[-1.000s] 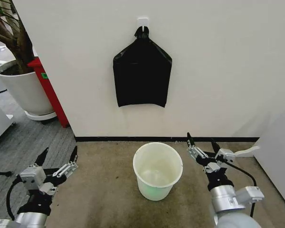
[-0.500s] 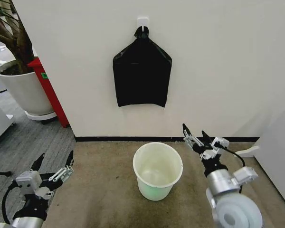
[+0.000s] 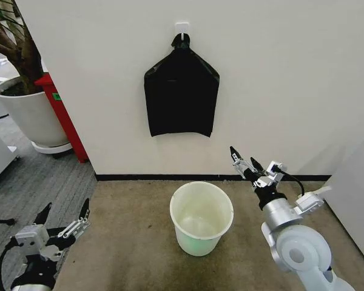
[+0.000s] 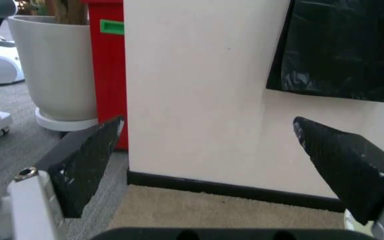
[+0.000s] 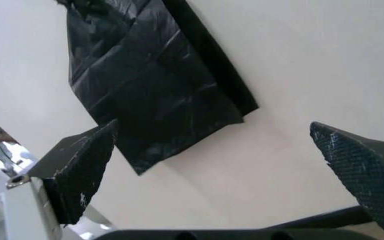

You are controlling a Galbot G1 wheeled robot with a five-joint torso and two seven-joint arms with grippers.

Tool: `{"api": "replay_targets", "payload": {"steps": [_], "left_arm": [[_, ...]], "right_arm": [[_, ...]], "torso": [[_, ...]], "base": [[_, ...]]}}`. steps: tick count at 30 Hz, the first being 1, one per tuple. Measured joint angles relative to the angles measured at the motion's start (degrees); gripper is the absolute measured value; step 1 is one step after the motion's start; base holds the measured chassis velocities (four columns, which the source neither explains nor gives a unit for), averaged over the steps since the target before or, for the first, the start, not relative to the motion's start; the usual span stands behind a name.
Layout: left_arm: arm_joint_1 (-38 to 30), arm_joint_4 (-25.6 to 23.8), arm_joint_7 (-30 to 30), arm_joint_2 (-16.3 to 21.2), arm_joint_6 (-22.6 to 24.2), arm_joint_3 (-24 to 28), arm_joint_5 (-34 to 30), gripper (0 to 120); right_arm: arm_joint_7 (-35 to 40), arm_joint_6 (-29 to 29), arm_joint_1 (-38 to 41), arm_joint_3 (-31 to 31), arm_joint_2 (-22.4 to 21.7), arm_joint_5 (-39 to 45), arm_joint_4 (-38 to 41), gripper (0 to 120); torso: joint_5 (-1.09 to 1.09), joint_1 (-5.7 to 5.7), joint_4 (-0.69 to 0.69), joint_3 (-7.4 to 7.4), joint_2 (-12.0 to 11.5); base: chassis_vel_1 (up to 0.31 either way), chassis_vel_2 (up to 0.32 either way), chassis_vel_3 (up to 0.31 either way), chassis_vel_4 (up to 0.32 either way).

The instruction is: Place the garbage bag over the trash bin.

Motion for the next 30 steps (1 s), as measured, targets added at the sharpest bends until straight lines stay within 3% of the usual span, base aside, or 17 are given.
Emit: {"api": "replay_targets", "payload": {"steps": [2, 4, 7, 23, 28, 30], "left_arm": [[0.1, 0.0, 0.0, 0.0, 0.0, 0.0, 0.0, 100], [0.1, 0.0, 0.0, 0.0, 0.0, 0.0, 0.0, 100], [0.2, 0.0, 0.0, 0.0, 0.0, -0.1, 0.0, 100], [0.3, 0.0, 0.0, 0.0, 0.0, -0.1, -0.1, 100], [0.3, 0.0, 0.0, 0.1, 0.0, -0.2, -0.1, 100], [0.3, 0.0, 0.0, 0.1, 0.0, -0.2, -0.1, 100]], "right_arm": [[0.9, 0.0, 3.4, -2.5, 0.4, 2.5, -1.2, 100], [1.4, 0.1, 4.7, -3.4, 0.7, 3.7, -1.8, 100], [1.6, 0.2, 5.1, -3.7, 1.0, 4.1, -1.9, 100], [3.3, 0.3, 6.8, -4.2, 1.2, 8.3, -2.2, 100], [10.5, 2.3, 17.6, -7.2, 2.7, 25.7, -4.9, 100], [11.4, 2.8, 19.4, -7.6, 3.2, 27.7, -5.5, 100]], "torso": [[0.07, 0.01, 0.09, 0.02, 0.0], [-0.05, 0.01, 0.07, 0.02, 0.0], [0.07, 0.00, 0.05, 0.00, 0.0], [0.03, 0.00, 0.04, 0.01, 0.0], [0.01, 0.00, 0.04, 0.01, 0.0], [0.02, 0.01, 0.05, 0.01, 0.0]], "base": [[0.000, 0.000, 0.000, 0.000], [0.000, 0.000, 0.000, 0.000], [0.000, 0.000, 0.000, 0.000], [0.000, 0.000, 0.000, 0.000], [0.000, 0.000, 0.000, 0.000], [0.000, 0.000, 0.000, 0.000]]}}
